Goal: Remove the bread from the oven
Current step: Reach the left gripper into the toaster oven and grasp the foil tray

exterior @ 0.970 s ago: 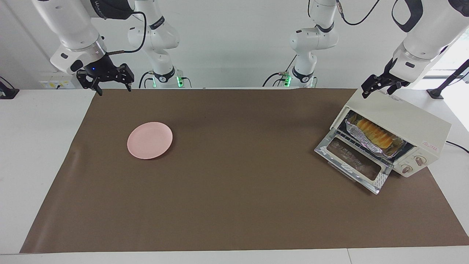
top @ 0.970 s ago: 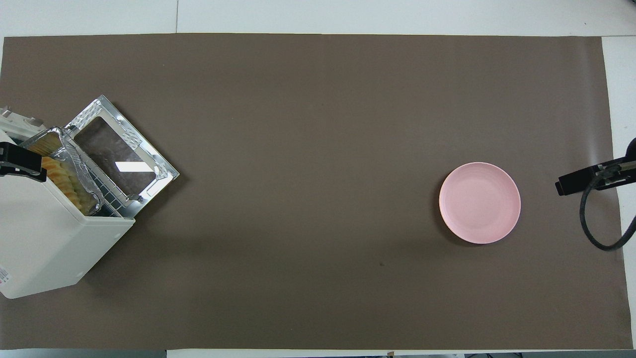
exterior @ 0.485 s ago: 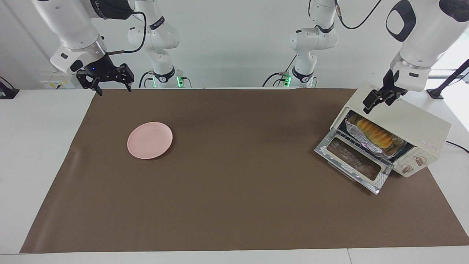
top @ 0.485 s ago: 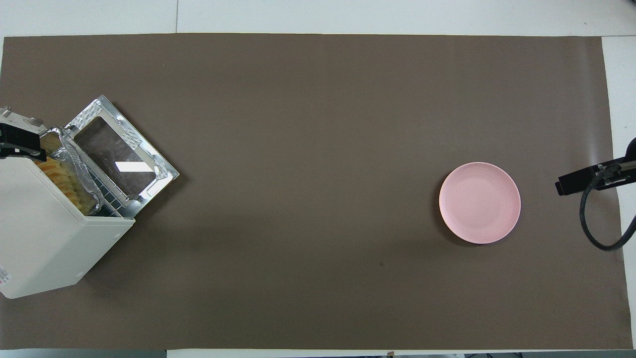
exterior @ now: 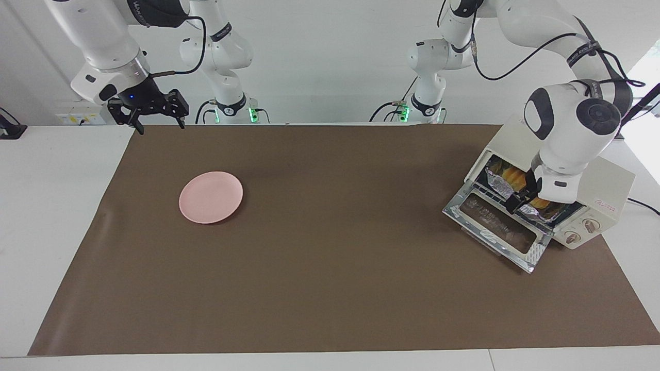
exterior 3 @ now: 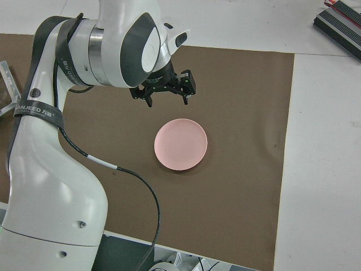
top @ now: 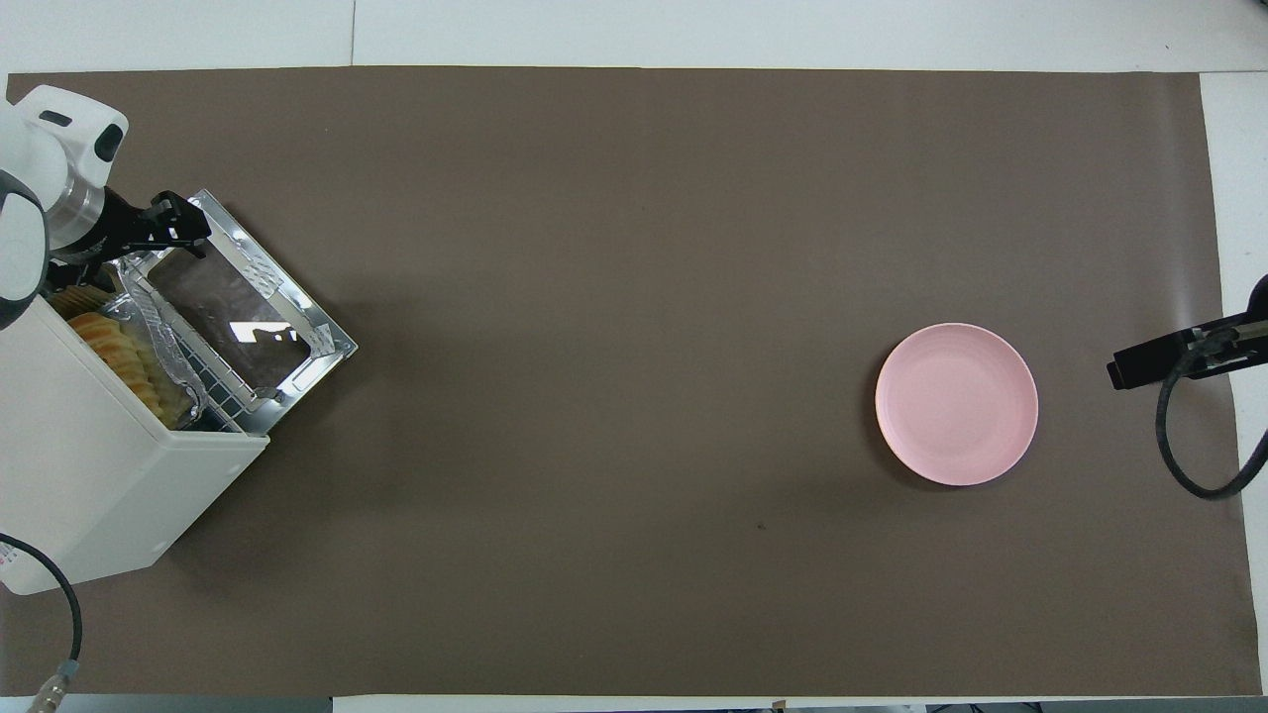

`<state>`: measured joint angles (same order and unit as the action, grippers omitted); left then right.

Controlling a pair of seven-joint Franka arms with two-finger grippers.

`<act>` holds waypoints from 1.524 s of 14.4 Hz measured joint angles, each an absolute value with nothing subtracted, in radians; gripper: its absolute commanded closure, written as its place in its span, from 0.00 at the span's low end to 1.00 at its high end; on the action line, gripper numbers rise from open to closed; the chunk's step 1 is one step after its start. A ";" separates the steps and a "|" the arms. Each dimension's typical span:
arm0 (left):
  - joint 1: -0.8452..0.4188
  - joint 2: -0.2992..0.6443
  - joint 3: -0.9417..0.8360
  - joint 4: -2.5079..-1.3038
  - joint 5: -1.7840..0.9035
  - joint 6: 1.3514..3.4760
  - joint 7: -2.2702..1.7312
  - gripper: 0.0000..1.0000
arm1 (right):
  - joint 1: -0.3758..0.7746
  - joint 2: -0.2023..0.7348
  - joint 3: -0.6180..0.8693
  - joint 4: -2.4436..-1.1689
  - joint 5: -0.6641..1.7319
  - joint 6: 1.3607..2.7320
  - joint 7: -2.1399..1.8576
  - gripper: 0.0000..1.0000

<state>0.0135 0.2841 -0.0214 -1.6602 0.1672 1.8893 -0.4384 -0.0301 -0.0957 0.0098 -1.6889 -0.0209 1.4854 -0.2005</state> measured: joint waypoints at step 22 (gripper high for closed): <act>0.049 0.231 -0.011 -1.871 0.185 1.986 -0.464 1.00 | -0.030 -0.096 0.012 -1.689 -0.021 1.470 -0.201 0.00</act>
